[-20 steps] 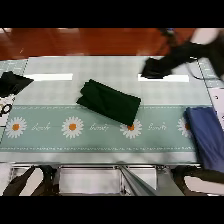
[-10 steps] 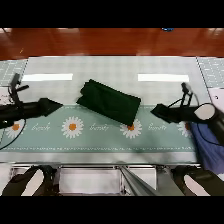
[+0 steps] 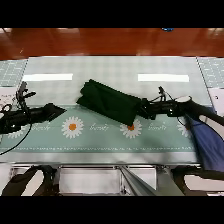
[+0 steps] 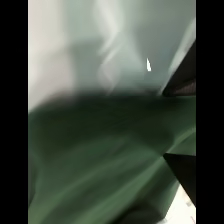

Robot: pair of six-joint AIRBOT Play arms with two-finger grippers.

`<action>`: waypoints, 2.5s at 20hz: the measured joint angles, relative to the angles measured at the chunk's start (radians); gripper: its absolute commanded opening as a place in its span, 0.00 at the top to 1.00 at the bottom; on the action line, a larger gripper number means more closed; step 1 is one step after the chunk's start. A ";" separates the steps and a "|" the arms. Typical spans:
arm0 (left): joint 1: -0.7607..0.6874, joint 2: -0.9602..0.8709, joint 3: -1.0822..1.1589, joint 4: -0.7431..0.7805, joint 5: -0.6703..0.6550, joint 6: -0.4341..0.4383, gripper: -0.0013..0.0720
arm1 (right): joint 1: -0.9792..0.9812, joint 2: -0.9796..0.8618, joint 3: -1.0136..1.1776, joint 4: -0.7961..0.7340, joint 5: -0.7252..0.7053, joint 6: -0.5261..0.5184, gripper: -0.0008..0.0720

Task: Fold the shirts.

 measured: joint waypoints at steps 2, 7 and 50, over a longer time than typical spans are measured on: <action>-0.001 -0.001 -0.001 0.000 0.002 0.000 0.96 | 0.036 -0.055 0.069 0.006 0.019 -0.003 0.47; -0.001 -0.001 -0.003 0.000 0.006 0.000 0.96 | 0.111 -0.103 0.271 -0.087 0.080 0.055 0.95; -0.004 -0.002 0.246 -0.011 0.031 0.017 0.96 | -1.165 0.574 0.440 -1.365 0.945 0.451 0.42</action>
